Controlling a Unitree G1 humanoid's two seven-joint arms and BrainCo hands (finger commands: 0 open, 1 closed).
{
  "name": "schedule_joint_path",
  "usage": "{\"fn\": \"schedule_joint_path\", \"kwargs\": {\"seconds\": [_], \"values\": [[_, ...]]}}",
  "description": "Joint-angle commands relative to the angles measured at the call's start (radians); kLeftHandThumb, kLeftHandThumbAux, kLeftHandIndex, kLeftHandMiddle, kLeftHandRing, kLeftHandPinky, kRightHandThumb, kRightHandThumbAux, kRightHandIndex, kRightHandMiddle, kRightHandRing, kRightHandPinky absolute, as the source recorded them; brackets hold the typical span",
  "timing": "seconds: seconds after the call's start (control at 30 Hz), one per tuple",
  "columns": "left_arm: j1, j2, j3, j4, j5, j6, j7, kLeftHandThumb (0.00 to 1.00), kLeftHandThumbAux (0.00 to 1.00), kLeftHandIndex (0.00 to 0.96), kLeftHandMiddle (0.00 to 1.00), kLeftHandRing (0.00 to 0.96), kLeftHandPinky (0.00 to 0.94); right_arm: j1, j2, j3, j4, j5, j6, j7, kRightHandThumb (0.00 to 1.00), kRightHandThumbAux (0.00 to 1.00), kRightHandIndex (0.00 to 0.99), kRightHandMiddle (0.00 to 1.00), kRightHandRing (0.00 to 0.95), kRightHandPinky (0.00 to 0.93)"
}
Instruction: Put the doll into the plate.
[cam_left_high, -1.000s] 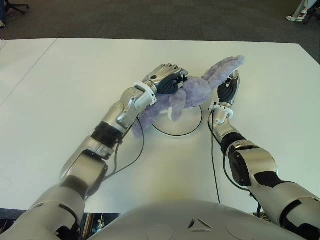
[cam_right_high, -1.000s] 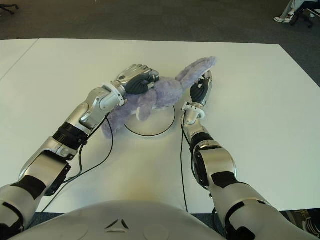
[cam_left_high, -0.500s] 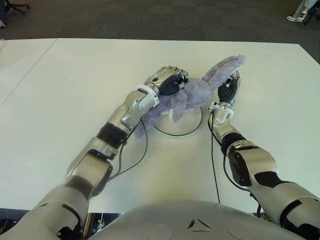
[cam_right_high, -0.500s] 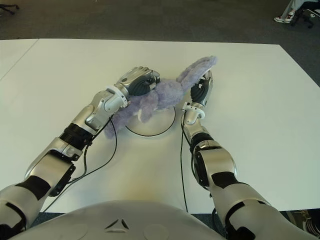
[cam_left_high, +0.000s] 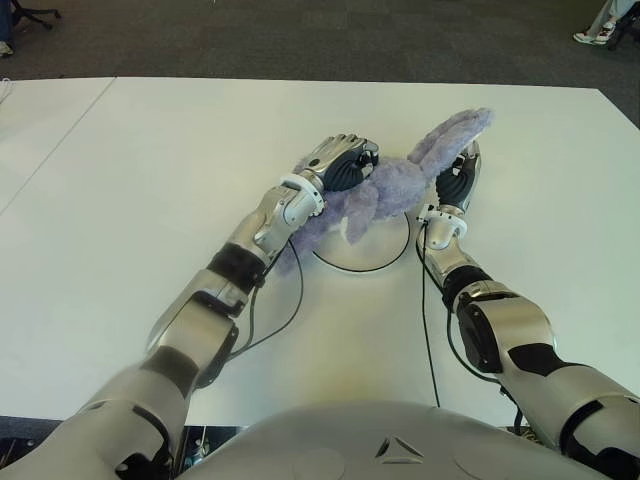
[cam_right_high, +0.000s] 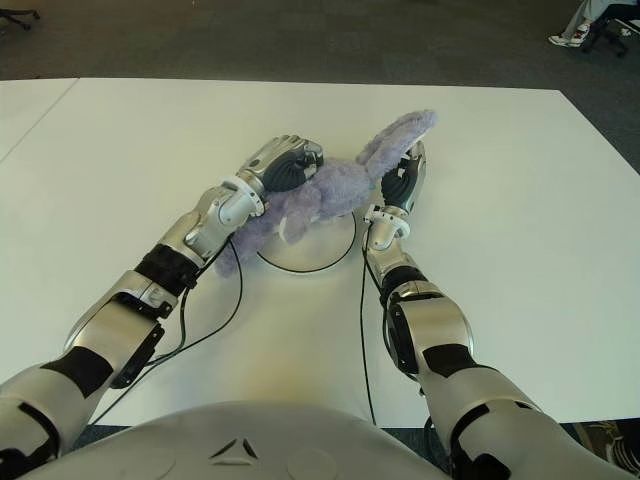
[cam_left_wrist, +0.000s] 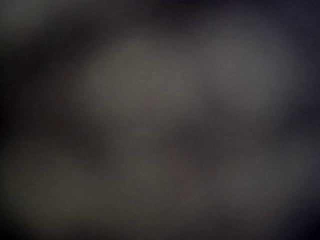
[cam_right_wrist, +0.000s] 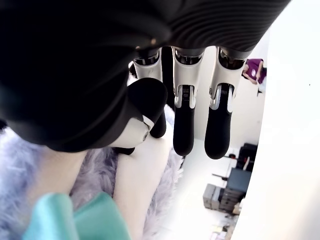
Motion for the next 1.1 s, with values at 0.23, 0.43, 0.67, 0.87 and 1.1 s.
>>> {"fn": "schedule_joint_path", "kwargs": {"seconds": [0.23, 0.43, 0.67, 0.87, 1.1], "values": [[0.091, 0.015, 0.025, -0.035, -0.032, 0.022, -0.013, 0.717, 0.686, 0.427, 0.699, 0.691, 0.628, 0.088, 0.039, 0.007, 0.039, -0.002, -0.009, 0.007, 1.0, 0.741, 0.334, 0.202, 0.292, 0.423], [0.096, 0.032, 0.034, -0.049, -0.026, 0.02, -0.005, 0.697, 0.692, 0.416, 0.629, 0.606, 0.547, 0.087, 0.042, 0.013, 0.04, -0.008, -0.003, -0.002, 1.0, 0.741, 0.326, 0.198, 0.279, 0.422], [0.095, 0.051, 0.036, -0.065, -0.014, 0.021, -0.001, 0.396, 0.462, 0.123, 0.332, 0.376, 0.382, 0.086, 0.048, 0.009, 0.04, -0.001, -0.004, 0.004, 1.0, 0.741, 0.318, 0.197, 0.263, 0.422], [0.092, 0.06, 0.042, -0.067, -0.01, 0.027, -0.002, 0.253, 0.463, 0.048, 0.24, 0.285, 0.299, 0.084, 0.053, 0.005, 0.041, 0.005, -0.002, 0.015, 1.0, 0.74, 0.31, 0.193, 0.255, 0.422], [0.089, 0.066, 0.047, -0.063, -0.011, 0.027, 0.0, 0.177, 0.457, 0.01, 0.198, 0.256, 0.311, 0.083, 0.057, 0.005, 0.041, 0.005, 0.001, 0.018, 1.0, 0.74, 0.3, 0.188, 0.252, 0.423]]}}
